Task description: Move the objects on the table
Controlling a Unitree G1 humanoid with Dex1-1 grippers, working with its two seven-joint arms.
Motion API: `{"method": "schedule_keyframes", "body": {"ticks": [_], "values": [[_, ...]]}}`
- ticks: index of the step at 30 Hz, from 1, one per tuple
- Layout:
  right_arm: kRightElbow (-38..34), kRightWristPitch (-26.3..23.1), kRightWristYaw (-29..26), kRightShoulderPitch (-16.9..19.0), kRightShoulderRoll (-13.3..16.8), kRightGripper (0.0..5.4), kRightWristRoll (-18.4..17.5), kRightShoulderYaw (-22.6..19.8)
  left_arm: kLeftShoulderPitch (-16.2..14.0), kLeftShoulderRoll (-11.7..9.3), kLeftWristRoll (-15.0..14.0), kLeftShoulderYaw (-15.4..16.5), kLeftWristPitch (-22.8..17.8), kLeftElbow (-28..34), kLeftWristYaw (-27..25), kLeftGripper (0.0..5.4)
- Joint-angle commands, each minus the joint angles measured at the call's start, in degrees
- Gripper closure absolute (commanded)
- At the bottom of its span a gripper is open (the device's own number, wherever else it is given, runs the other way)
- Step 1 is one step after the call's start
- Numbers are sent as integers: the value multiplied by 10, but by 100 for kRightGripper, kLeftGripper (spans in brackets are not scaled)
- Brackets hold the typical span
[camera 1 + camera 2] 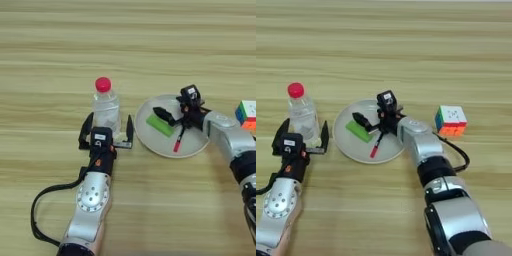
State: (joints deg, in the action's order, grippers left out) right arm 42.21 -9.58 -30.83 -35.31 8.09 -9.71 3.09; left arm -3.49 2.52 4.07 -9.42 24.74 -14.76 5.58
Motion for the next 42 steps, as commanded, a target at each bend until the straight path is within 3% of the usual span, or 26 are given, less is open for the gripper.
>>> {"method": "schedule_keyframes", "body": {"ticks": [1, 11, 19, 34, 38, 42], "values": [[71, 31, 9, -49, -5, 2, 10, -15, 6, 23, 2, -2, 2, -7, 5, 0], [184, 88, 7, -103, -9, 2, 23, -31, 7, 23, 3, -2, 2, -8, 6, 0], [165, 116, -18, -88, -8, 2, 30, -31, 7, 23, 3, -3, 3, -8, 7, 0], [-196, 64, -17, 111, 13, 2, 21, -22, 6, 18, 1, 1, 2, -7, 5, 0], [-249, 77, 12, 162, 14, 2, 14, -43, 7, 17, 0, 4, 1, -7, 6, 0], [-259, 112, 36, 201, 10, 2, 11, -59, 7, 15, -2, 7, 1, -7, 4, 0]]}}
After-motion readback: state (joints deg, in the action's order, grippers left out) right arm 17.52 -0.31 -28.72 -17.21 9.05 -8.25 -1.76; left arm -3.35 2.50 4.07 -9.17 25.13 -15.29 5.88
